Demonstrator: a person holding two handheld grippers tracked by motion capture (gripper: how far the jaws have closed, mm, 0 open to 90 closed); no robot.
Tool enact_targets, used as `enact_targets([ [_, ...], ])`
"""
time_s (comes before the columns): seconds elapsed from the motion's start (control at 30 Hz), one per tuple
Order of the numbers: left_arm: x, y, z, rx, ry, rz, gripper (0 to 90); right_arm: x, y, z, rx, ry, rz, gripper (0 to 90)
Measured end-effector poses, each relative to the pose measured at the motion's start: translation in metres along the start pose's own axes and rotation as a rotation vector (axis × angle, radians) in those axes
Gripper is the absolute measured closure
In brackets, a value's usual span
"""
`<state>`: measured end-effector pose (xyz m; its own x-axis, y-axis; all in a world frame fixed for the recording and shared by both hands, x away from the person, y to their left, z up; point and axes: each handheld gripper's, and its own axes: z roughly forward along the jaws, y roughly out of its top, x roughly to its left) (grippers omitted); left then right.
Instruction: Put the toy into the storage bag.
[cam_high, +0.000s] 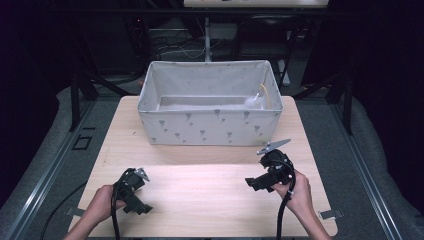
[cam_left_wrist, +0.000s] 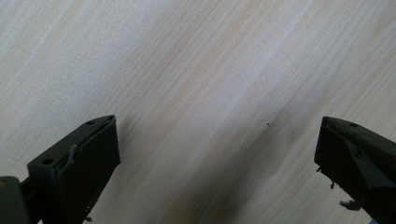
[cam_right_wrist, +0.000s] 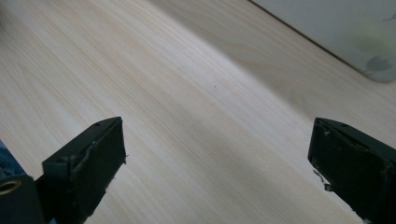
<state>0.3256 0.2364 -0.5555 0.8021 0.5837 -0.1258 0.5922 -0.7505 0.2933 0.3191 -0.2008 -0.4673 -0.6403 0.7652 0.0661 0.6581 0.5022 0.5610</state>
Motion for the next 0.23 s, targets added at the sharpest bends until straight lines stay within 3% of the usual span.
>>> enact_targets([
  [0.13,0.000,0.000,-0.001,-0.005,0.002,0.001,0.2,-0.003,-0.010,0.011,0.053,-0.009,0.000,3.1],
  [0.23,0.000,0.000,-0.001,-0.006,0.003,0.005,0.2,-0.006,-0.014,0.013,0.064,-0.008,0.010,2.8],
])
